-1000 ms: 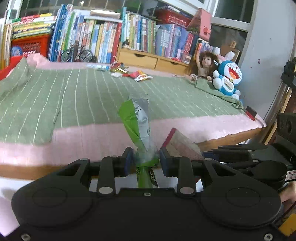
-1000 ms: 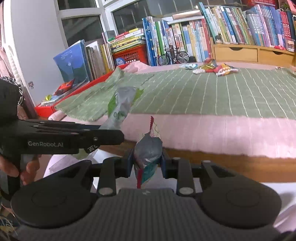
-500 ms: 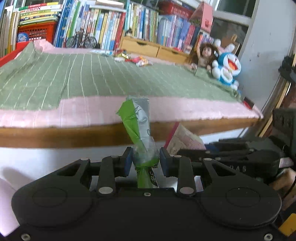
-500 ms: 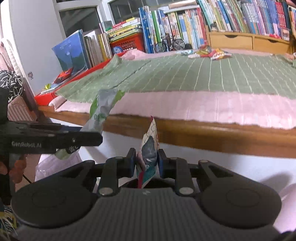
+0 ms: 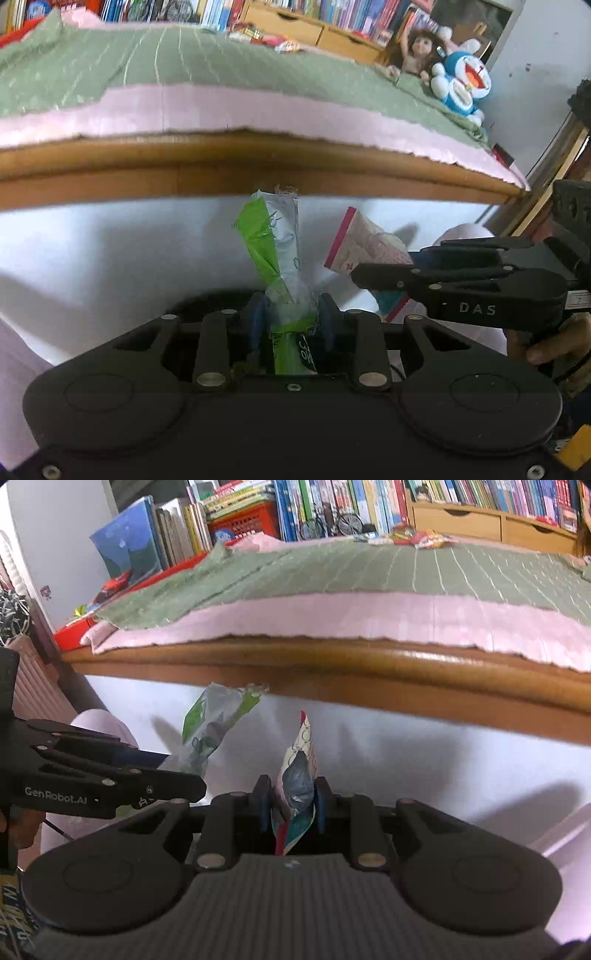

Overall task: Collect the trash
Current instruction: 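Carry the green bag and blue-white carton down past the bed edge to the bin, then open the left tool to drop the green bag while the right tool drops the carton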

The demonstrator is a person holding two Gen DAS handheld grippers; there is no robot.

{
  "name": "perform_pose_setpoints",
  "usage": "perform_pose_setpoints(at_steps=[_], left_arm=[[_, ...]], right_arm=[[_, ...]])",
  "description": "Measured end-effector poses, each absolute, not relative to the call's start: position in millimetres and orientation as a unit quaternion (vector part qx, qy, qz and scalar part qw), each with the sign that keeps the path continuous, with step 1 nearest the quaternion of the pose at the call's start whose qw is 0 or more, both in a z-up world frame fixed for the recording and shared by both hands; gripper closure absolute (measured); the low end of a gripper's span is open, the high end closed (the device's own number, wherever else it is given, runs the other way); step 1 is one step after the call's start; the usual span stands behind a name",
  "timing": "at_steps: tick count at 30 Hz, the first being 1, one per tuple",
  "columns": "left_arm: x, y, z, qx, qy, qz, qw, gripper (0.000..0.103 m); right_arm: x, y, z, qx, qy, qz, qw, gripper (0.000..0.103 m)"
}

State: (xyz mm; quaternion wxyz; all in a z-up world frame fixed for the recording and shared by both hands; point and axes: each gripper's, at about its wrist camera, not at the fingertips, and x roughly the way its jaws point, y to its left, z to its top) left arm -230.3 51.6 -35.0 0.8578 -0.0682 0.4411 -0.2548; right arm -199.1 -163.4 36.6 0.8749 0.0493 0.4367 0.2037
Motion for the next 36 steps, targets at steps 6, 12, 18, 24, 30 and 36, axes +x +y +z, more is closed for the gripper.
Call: perform_pose_setpoints(at_steps=[6, 12, 18, 24, 30, 36], left_arm=[[-218, 46, -54, -0.069, 0.467, -0.256, 0.843, 0.073], [-209, 33, -65, -0.049, 0.48, -0.257, 0.837, 0.073], [-203, 29, -71, -0.042, 0.488, -0.252, 0.835, 0.073], [-197, 25, -75, -0.036, 0.484, -0.221, 0.846, 0.016], [-189, 28, -81, -0.033, 0.499, -0.184, 0.846, 0.0], [-186, 42, -89, -0.044, 0.511, -0.162, 0.843, 0.0]], right_arm=[[-197, -163, 27, 0.048, 0.454, 0.191, 0.869, 0.075], [-191, -163, 22, 0.057, 0.463, 0.187, 0.864, 0.075], [-189, -161, 21, 0.053, 0.466, 0.185, 0.864, 0.075], [-187, -162, 18, 0.062, 0.47, 0.18, 0.862, 0.074], [-188, -167, 17, 0.069, 0.469, 0.172, 0.863, 0.074], [-188, -166, 17, 0.066, 0.469, 0.175, 0.863, 0.074]])
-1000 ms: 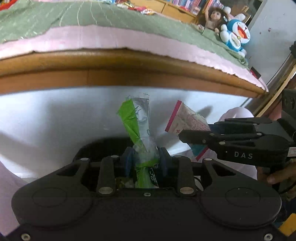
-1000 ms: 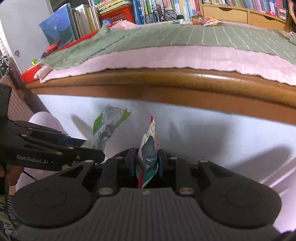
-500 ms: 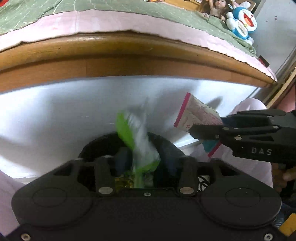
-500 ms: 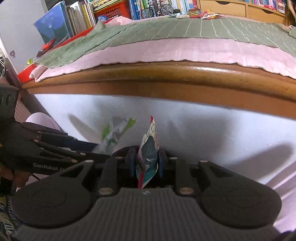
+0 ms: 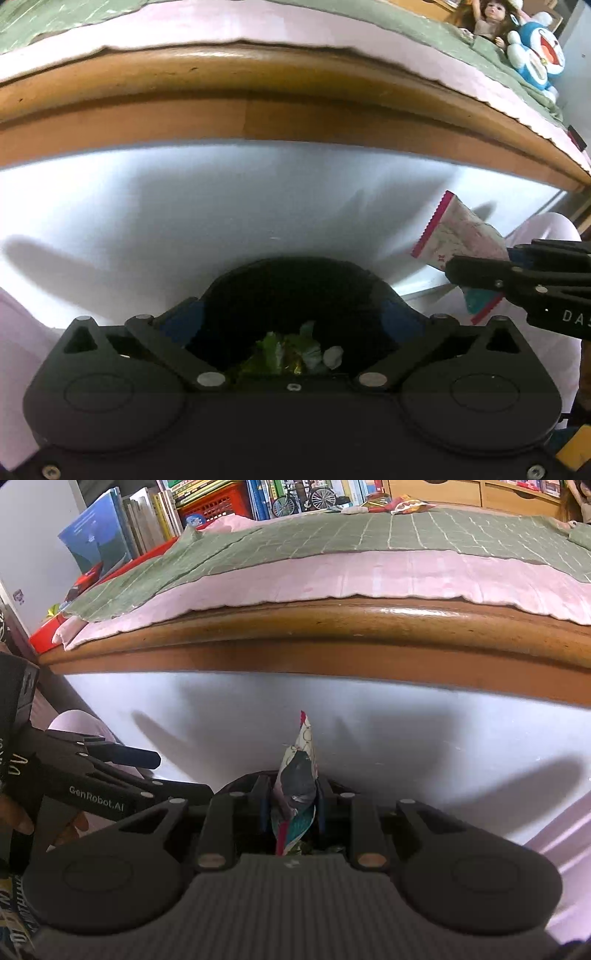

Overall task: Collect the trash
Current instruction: 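Open the left tool to drop the green bag while the right tool drops the carton, then raise both open tools back over the sheet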

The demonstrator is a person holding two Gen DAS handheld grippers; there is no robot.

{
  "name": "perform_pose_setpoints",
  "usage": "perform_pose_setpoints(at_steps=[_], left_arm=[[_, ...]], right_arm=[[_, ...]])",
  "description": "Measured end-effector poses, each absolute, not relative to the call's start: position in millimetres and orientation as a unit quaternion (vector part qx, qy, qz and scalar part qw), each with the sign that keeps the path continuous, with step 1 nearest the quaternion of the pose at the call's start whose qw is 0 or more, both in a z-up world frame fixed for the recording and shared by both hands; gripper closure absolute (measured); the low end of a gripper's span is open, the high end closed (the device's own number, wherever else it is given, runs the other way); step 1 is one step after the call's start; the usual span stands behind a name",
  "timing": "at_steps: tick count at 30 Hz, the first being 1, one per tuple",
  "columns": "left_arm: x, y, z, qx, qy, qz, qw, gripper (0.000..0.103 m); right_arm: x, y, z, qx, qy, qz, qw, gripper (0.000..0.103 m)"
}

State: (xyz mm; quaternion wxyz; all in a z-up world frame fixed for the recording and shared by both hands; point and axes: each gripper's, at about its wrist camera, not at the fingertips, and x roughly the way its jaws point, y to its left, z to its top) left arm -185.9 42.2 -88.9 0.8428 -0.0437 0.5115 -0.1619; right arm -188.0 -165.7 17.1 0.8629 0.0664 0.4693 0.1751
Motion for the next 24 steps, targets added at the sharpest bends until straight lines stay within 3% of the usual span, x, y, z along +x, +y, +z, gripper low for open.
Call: perform_pose_setpoints(at_steps=[6, 9, 11, 13, 14, 17, 24], left_arm=[[-187, 44, -89, -0.05, 0.511, -0.157, 0.843, 0.0], [-189, 44, -88, -0.051, 0.51, -0.156, 0.845, 0.0], [-189, 46, -88, -0.052, 0.51, -0.155, 0.845, 0.0], [-189, 47, -87, -0.053, 0.509, -0.151, 0.846, 0.0], [-190, 47, -87, -0.053, 0.509, -0.151, 0.846, 0.0], [-190, 47, -87, -0.052, 0.51, -0.151, 0.845, 0.0], [-189, 44, -87, -0.048, 0.514, -0.151, 0.843, 0.0]], right_arm=[[-188, -162, 15, 0.065, 0.472, 0.183, 0.86, 0.073], [-187, -160, 15, 0.066, 0.473, 0.188, 0.858, 0.067], [-187, -158, 15, 0.056, 0.471, 0.19, 0.859, 0.047], [-188, -155, 15, 0.045, 0.469, 0.191, 0.861, 0.011], [-188, -155, 15, 0.042, 0.468, 0.186, 0.863, 0.007], [-188, -153, 15, 0.033, 0.466, 0.179, 0.866, 0.001], [-185, -160, 14, 0.049, 0.473, 0.17, 0.863, 0.0]])
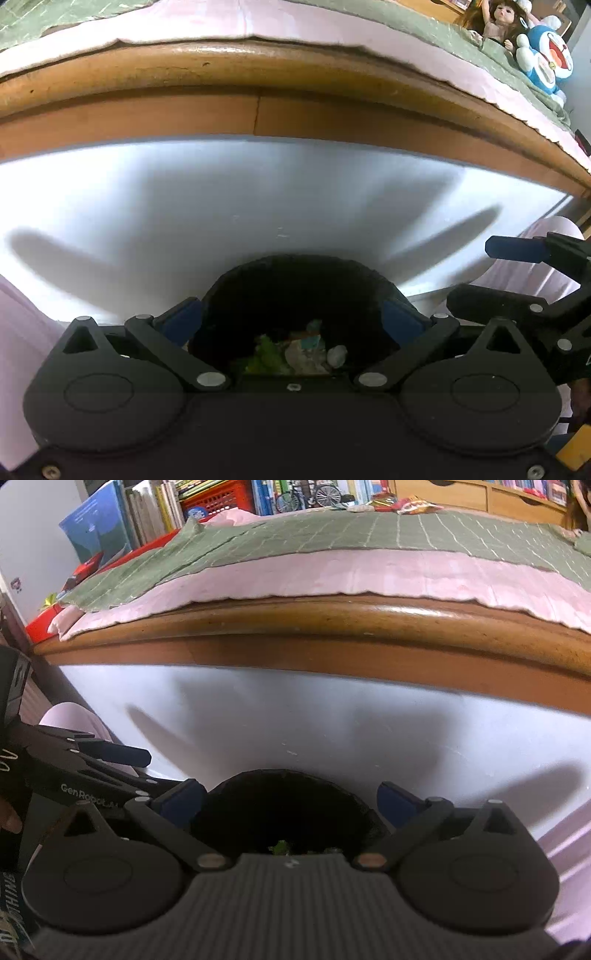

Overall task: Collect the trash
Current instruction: 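Raise both open tools back over the sheet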

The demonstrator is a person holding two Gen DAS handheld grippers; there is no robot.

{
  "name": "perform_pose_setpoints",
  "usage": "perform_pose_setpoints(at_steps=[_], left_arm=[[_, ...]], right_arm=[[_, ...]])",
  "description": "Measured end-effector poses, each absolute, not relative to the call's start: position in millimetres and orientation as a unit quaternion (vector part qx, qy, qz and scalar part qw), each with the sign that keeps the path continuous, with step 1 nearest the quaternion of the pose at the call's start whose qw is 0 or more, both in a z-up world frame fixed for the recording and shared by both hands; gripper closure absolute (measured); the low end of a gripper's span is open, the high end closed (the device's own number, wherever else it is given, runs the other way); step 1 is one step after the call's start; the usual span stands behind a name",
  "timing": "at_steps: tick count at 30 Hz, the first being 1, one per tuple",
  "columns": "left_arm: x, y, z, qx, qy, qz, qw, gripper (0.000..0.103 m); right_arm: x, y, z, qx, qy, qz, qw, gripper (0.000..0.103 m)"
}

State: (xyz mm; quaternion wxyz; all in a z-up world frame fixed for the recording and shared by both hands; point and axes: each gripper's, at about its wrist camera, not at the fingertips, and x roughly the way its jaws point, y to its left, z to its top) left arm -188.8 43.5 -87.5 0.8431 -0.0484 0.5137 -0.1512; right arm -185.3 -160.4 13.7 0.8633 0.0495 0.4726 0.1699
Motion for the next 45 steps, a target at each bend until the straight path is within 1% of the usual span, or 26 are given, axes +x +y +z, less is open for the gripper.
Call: perform_pose_setpoints(at_steps=[9, 17, 28, 37, 40, 45], left_arm=[[-185, 46, -90, -0.049, 0.518, -0.156, 0.84, 0.0], [-185, 47, -81, -0.044, 0.51, -0.154, 0.845, 0.0], [-180, 48, -28, -0.037, 0.45, -0.16, 0.878, 0.0], [-158, 51, 9, -0.038, 0.399, -0.155, 0.903, 0.0], [-147, 54, 19, -0.075, 0.416, -0.159, 0.892, 0.0], [-144, 49, 42, -0.062, 0.373, -0.184, 0.907, 0.0]], right_arm=[[-185, -168, 8, 0.075, 0.488, 0.157, 0.855, 0.0], [-181, -171, 18, 0.085, 0.479, 0.169, 0.857, 0.0], [-170, -187, 59, 0.068, 0.417, 0.144, 0.895, 0.0], [-144, -197, 89, 0.065, 0.358, 0.127, 0.923, 0.0], [-134, -201, 99, 0.059, 0.337, 0.121, 0.932, 0.0], [-114, -203, 113, 0.044, 0.312, 0.114, 0.942, 0.0]])
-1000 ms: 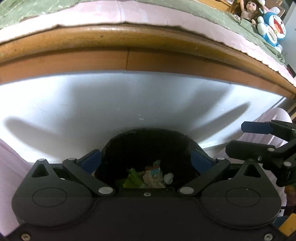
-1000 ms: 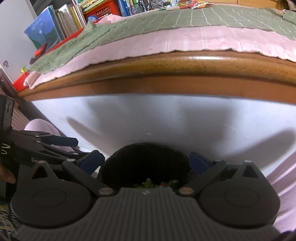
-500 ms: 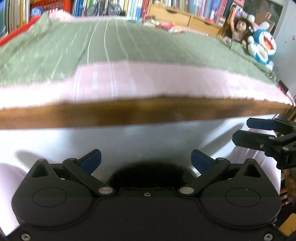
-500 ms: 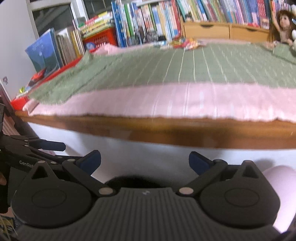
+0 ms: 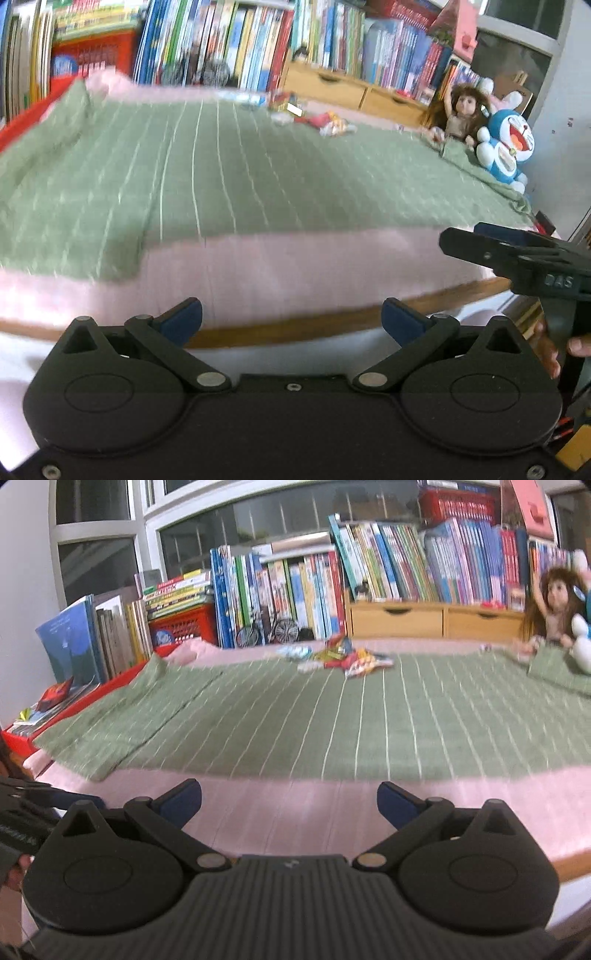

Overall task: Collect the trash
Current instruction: 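Raise both open tools back over the sheet, then grasp the white paper scrap with the left tool while the right tool grasps the colourful snack bag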

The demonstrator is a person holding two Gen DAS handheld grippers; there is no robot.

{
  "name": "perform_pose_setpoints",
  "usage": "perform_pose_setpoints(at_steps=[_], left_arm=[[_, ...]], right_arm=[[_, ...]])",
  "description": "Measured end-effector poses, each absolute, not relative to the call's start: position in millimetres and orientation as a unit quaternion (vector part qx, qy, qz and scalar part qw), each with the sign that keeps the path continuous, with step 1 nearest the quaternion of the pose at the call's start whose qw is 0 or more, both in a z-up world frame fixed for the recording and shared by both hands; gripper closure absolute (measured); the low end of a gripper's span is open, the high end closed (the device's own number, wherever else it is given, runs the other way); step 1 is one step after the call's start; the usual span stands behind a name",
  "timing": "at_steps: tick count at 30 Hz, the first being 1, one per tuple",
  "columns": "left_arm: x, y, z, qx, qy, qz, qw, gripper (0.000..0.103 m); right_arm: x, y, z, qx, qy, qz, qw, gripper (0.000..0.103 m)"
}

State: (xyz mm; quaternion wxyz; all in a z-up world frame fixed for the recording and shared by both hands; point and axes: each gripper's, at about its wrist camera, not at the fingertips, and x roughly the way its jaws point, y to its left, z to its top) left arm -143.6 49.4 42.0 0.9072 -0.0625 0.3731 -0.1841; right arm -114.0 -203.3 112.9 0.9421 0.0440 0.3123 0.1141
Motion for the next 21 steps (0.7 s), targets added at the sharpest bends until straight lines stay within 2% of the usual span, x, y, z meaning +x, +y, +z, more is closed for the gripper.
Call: perform_pose_setpoints(at_steps=[9, 21], left_arm=[[-110, 41, 81, -0.032, 0.31, -0.185, 0.932, 0.0], [-1, 26, 114, -0.011, 0.241, -0.2, 0.95, 0.0]], right_arm=[[-77, -208, 133, 0.046, 0.279, 0.118, 0.952, 0.0], [-2, -224, 147, 0.007, 0.246, 0.093, 0.965, 0.0]])
